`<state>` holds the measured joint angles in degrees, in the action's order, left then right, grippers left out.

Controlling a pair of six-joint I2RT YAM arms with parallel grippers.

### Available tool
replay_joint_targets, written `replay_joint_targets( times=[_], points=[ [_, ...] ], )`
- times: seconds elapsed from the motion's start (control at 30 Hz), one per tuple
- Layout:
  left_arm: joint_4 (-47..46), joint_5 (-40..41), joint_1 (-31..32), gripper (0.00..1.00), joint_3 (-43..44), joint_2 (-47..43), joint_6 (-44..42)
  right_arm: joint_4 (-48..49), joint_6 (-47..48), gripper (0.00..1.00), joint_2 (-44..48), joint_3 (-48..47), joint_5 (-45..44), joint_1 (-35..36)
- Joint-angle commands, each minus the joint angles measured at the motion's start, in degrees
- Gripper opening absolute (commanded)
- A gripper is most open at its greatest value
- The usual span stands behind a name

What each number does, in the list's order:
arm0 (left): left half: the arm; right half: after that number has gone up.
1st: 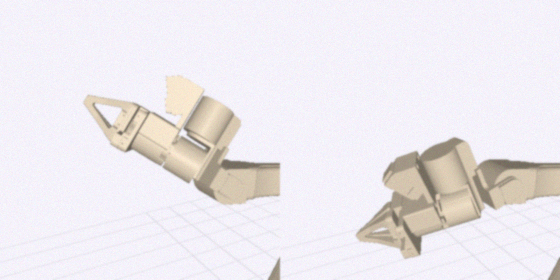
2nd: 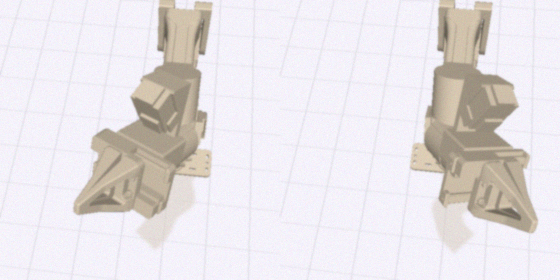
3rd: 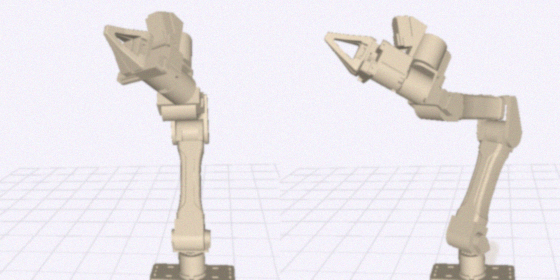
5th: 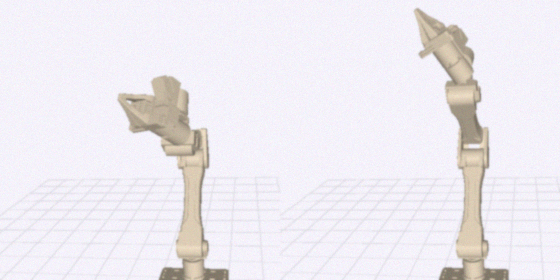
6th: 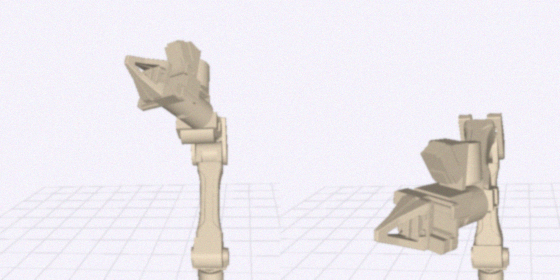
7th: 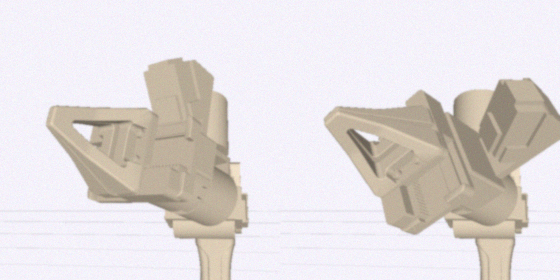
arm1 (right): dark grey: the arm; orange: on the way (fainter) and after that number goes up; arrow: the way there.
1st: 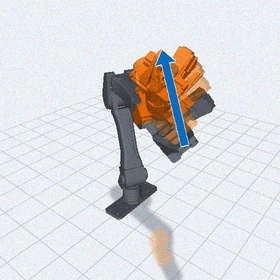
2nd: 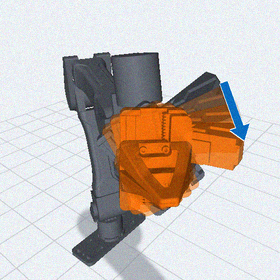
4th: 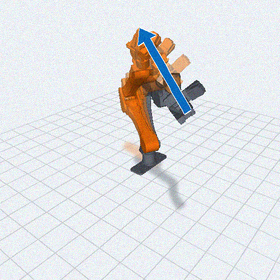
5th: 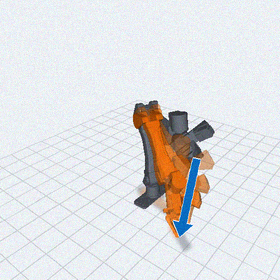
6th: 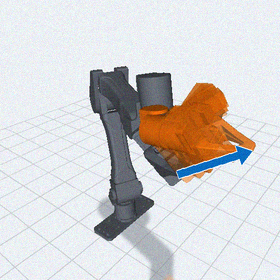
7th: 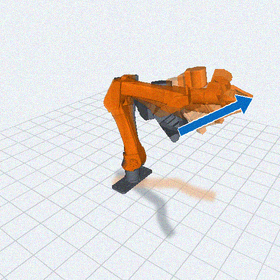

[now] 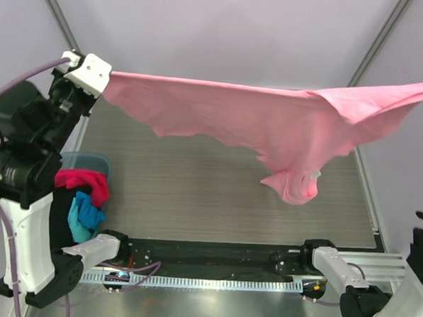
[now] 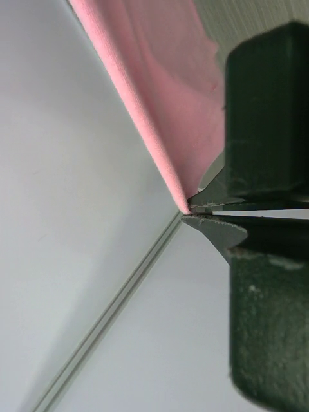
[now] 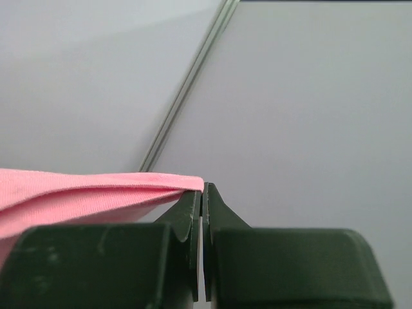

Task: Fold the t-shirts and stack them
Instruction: Flatten the tshirt out

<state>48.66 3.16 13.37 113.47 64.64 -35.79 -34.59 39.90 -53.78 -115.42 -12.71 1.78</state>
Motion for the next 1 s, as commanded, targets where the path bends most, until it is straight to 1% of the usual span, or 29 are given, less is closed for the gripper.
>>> replay_joint_targets(
  times=[0.0, 0.17, 0.27, 0.3, 0.37, 0.43, 0.47, 0.5, 0.53, 0.57, 0.6, 0.63, 0.67, 0.7, 0.73, 0.77, 0.8, 0.83, 0.87, 0.9, 0.97],
  points=[
    [-0.8, 1.0, -0.6, 0.00, 2.8, -1.6, 0.6, -2.1, 2.5, 0.01, -0.1, -5.2, -2.2, -0.2],
    [-1.7, 0.8, -0.6, 0.00, 7.8, -1.6, -1.1, -2.1, 4.0, 0.01, -2.2, -14.4, -1.6, -0.2],
    [-4.9, 1.7, -0.6, 0.00, 9.5, -0.6, -3.1, -0.7, 6.5, 0.01, -4.2, -16.5, -0.6, -0.2],
    [-5.3, 1.8, -0.6, 0.00, 9.7, -0.2, -3.9, 0.0, 7.2, 0.01, -4.5, -15.9, -0.1, -0.2],
    [-5.9, 2.3, -0.7, 0.00, 9.1, 1.3, -6.0, 2.7, 8.5, 0.01, -4.7, -11.9, 0.8, -0.2],
    [-6.3, 2.2, -0.6, 0.00, 6.3, 2.0, -7.5, 4.4, 9.1, 0.01, -4.0, -7.4, 1.7, -0.1],
    [-6.6, 2.2, -0.6, 0.00, 4.6, 2.4, -8.0, 7.0, 9.1, 0.01, -3.4, -1.3, 2.0, -0.3],
    [-7.2, 2.3, -0.6, 0.00, 0.3, 2.6, -8.5, 8.6, 9.1, 0.01, -2.9, 2.4, 2.2, -0.2],
    [-8.5, 2.3, -0.6, 0.00, -2.1, 2.8, -9.1, 10.1, 9.9, 0.01, -2.0, 10.1, 2.5, -0.2],
    [-9.2, 2.3, -0.6, 0.00, -4.5, 3.6, -9.6, 13.2, 10.6, 0.01, -1.7, 14.1, 2.7, -0.2],
    [-10.0, 2.2, -0.6, 0.00, -9.5, 4.0, -9.7, 14.9, 11.0, 0.01, -1.5, 18.2, 3.1, -0.2],
    [-12.3, 2.1, -0.6, 0.00, -12.3, 4.6, -10.0, 16.5, 11.2, 0.01, -1.4, 25.7, 3.5, -0.2],
    [-13.5, 1.9, -0.6, 0.00, -14.8, 5.3, -10.6, 19.1, 11.2, 0.01, -1.9, 29.2, 4.4, -0.2],
    [-14.5, 1.2, -0.6, 0.00, -19.5, 7.7, -10.9, 20.3, 11.2, 0.01, -2.5, 32.4, 5.0, -0.2],
    [-16.3, 1.0, -0.6, 0.00, -21.4, 9.2, -11.0, 21.7, 10.8, 0.01, -3.3, 38.2, 5.2, -0.2],
    [-17.3, 0.9, -0.6, 0.00, -23.2, 10.9, -11.3, 24.3, 10.4, 0.01, -6.0, 40.5, 5.9, -0.2],
    [-18.1, 0.9, -0.6, 0.00, -25.3, 15.8, -11.7, 25.7, 9.6, 0.01, -7.6, 42.8, 6.0, -0.2],
    [-19.7, 1.1, -0.7, 0.00, -25.8, 18.4, -12.0, 27.4, 9.4, 0.01, -9.6, 46.3, 6.3, -0.3],
    [-20.3, 1.2, -0.8, 0.00, -25.8, 21.9, -12.5, 30.5, 9.3, 0.01, -12.0, 47.5, 6.3, -0.3],
    [-20.7, 1.9, -0.8, 0.00, -24.3, 28.2, -13.2, 32.3, 8.8, 0.01, -16.8, 48.3, 6.2, -0.3],
    [-21.0, 2.5, -1.1, 0.00, -20.8, 35.6, -13.2, 37.5, 8.4, 0.01, -23.3, 48.4, 5.6, -0.5]
  ],
)
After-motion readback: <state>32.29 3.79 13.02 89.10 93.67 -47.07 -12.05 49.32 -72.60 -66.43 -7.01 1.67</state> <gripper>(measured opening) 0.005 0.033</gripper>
